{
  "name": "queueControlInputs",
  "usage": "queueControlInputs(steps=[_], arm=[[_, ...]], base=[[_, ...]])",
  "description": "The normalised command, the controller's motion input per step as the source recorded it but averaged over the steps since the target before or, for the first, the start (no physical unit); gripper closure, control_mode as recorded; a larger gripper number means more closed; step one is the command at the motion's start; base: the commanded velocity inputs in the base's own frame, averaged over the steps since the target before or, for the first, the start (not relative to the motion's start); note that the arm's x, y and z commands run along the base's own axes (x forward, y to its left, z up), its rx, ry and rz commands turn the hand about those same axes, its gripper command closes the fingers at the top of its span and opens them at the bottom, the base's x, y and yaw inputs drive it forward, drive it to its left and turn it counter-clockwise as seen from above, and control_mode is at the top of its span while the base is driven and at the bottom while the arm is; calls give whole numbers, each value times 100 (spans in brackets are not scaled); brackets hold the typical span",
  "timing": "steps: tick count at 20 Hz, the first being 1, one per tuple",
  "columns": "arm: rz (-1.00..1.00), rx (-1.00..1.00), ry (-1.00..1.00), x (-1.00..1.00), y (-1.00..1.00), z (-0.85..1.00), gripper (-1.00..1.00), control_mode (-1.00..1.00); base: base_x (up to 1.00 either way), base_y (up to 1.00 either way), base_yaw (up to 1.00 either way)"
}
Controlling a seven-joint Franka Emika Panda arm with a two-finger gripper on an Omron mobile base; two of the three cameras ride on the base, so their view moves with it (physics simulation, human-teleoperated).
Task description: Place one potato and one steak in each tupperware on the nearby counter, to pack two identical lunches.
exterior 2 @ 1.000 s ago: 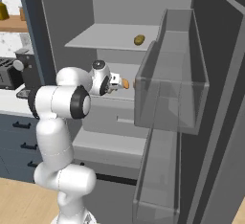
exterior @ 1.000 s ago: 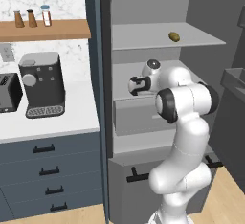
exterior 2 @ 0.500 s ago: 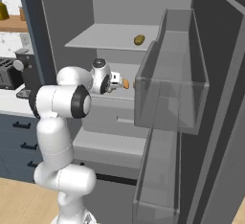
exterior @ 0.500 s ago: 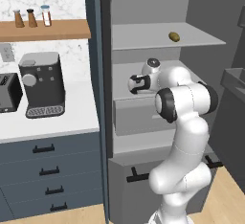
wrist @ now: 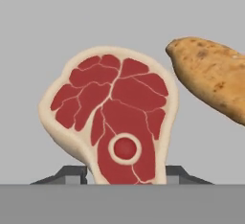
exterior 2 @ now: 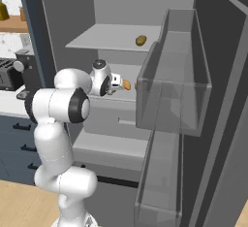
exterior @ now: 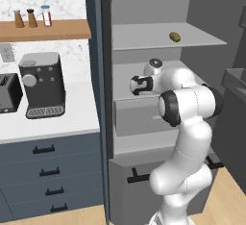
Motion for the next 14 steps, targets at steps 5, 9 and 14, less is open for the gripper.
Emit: queueControlInputs(steps=[5,9,14], arm=[[0,0,-1,-100,0,7,100,-100],[0,0,0,-97,0,46,100,-100],[0,0,5,-73,0,81,100,-100]], base=[[0,0,0],[0,0,0],[0,0,0]])
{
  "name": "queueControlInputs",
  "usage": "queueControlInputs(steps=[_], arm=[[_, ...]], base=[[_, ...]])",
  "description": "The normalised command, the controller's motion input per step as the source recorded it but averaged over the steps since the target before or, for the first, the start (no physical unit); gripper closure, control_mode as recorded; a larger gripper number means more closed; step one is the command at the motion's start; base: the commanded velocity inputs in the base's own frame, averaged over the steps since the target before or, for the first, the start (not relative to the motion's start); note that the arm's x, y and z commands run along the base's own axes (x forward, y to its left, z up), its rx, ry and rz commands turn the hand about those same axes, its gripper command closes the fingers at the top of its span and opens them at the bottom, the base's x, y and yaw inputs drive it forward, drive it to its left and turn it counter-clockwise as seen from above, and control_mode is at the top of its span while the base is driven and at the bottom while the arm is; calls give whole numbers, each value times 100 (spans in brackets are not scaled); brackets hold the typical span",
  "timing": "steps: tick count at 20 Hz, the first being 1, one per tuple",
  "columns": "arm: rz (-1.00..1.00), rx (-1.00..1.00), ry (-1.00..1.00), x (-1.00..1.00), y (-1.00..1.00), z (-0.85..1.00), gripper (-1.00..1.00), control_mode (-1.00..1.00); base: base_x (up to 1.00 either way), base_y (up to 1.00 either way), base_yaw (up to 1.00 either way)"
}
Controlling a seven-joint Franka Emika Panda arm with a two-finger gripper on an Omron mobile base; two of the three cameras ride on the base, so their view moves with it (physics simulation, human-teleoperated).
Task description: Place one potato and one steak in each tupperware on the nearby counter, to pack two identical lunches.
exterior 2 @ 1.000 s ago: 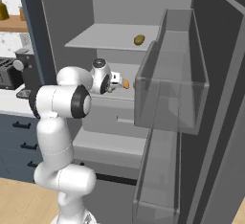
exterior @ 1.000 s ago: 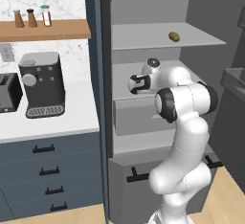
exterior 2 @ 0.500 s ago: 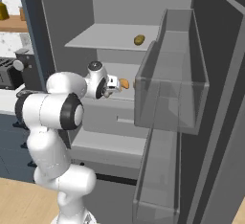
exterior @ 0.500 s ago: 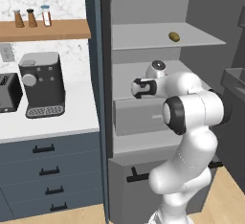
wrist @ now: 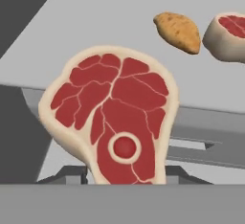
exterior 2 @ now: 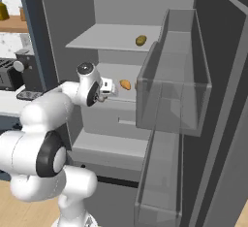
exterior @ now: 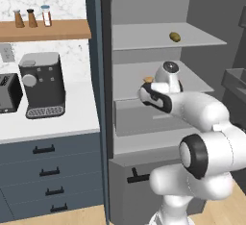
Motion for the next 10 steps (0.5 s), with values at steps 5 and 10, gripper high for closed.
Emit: queueControlInputs(steps=[5,10], arm=[[0,0,9,-78,0,89,100,-100],[0,0,9,-100,-2,47,100,-100]], base=[[0,0,0],[0,0,0]])
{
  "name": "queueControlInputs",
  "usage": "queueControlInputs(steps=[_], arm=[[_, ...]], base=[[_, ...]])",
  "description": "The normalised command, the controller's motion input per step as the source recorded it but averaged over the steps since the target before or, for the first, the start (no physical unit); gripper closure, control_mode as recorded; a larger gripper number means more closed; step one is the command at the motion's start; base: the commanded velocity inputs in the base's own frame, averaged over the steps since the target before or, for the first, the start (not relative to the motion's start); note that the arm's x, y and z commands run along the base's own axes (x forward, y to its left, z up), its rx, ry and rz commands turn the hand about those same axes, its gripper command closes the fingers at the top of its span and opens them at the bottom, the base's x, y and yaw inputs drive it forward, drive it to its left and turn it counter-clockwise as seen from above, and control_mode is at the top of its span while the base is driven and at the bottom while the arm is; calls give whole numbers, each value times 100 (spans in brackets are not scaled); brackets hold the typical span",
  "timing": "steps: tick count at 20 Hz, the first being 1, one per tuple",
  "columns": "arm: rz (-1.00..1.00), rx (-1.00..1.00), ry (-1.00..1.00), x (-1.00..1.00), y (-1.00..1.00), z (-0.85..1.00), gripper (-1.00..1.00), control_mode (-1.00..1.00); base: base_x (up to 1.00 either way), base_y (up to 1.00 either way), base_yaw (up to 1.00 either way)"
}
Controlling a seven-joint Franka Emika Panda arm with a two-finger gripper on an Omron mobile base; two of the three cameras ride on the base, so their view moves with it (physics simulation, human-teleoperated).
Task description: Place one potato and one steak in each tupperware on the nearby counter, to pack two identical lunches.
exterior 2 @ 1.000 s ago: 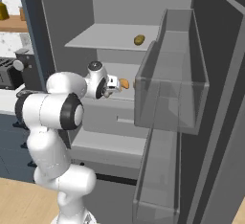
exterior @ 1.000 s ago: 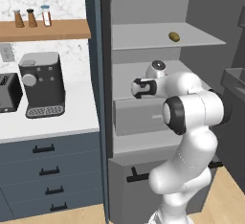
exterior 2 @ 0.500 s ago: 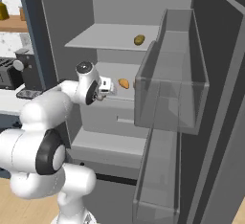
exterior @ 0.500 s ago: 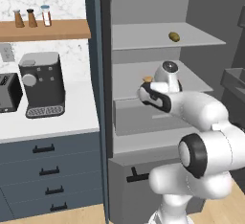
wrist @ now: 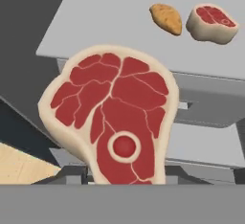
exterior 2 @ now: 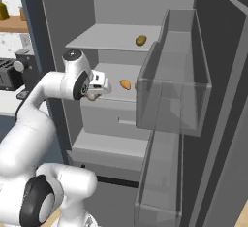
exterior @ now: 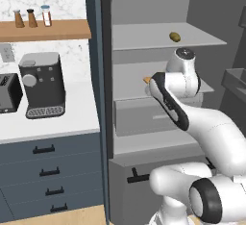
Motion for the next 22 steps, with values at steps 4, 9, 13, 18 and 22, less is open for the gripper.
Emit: queueControlInputs(steps=[4,9,13,18,22], arm=[[0,1,8,-100,-23,8,100,-100],[0,0,6,-100,-12,0,100,-100],[0,0,1,-85,0,0,100,-100],[0,0,0,-18,0,0,100,-100],[0,0,0,-3,0,0,100,100]], base=[[0,0,0],[0,0,0],[0,0,0],[0,0,0],[-17,20,0]])
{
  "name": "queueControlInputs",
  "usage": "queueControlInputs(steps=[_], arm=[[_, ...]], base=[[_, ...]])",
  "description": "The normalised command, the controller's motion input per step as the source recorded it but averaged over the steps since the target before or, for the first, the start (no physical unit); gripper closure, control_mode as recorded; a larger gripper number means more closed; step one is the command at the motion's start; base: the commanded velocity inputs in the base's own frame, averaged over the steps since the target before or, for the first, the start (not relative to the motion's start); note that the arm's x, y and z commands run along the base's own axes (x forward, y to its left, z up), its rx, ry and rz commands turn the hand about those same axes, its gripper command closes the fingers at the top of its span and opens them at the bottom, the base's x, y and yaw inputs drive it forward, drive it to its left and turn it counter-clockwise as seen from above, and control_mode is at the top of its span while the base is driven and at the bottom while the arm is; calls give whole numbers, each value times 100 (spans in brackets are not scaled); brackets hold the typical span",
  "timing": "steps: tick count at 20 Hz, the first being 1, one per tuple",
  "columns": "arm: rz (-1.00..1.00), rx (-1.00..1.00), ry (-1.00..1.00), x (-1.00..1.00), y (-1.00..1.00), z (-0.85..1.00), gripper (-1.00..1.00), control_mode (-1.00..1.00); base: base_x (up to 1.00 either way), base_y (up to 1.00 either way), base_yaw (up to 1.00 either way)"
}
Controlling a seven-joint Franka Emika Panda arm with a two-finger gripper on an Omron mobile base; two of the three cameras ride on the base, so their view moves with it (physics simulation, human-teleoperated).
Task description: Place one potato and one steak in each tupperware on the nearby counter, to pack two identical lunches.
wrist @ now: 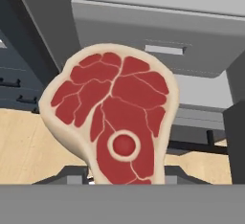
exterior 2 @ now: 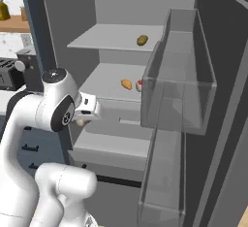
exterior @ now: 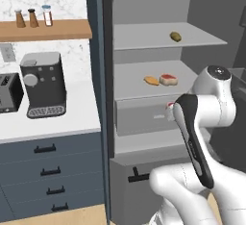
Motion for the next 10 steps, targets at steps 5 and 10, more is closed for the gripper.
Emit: queueControlInputs(steps=[5,10], arm=[[0,0,0,0,0,0,100,100],[0,0,0,0,0,0,100,100]], base=[[-29,96,0],[-8,100,0]])
